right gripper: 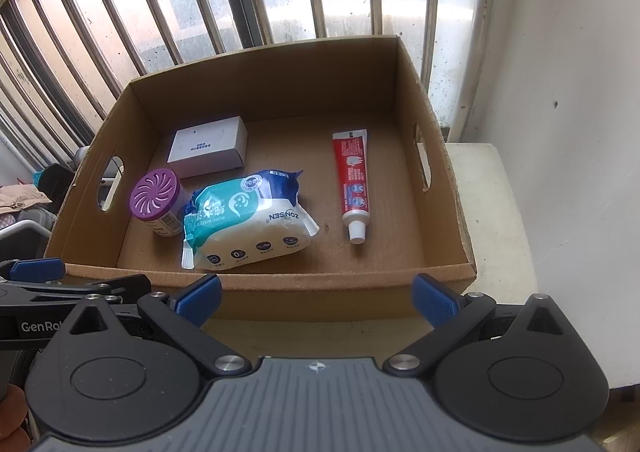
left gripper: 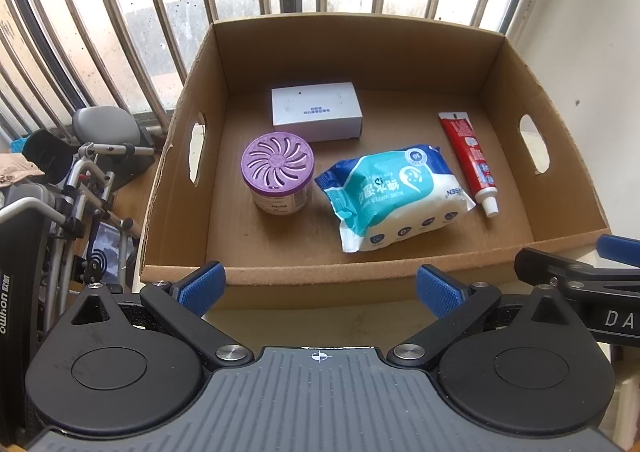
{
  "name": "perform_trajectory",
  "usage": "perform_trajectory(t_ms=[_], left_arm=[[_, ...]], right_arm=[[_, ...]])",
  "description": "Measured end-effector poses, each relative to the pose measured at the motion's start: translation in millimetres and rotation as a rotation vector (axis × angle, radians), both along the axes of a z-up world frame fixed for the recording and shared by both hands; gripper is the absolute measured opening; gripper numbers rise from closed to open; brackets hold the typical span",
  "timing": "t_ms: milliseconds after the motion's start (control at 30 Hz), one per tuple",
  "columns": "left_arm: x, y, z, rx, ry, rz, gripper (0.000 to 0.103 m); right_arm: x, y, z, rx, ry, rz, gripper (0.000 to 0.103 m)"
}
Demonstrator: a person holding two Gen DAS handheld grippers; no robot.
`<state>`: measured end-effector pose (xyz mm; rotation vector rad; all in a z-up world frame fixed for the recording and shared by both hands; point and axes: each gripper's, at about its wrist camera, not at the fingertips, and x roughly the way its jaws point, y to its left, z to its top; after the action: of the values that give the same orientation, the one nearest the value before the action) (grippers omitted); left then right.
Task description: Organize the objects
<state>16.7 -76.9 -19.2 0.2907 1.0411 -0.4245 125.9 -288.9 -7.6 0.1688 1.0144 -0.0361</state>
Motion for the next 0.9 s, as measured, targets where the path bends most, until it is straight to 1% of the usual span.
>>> perform_trajectory(t_ms=[900], left_arm=[[-4.8, -3.9, 0.5, 0.006, 0.001, -0.009, 0.102]], right_arm=[[-3.9, -5.4, -2.1, 0.011, 0.004, -0.012, 0.103]])
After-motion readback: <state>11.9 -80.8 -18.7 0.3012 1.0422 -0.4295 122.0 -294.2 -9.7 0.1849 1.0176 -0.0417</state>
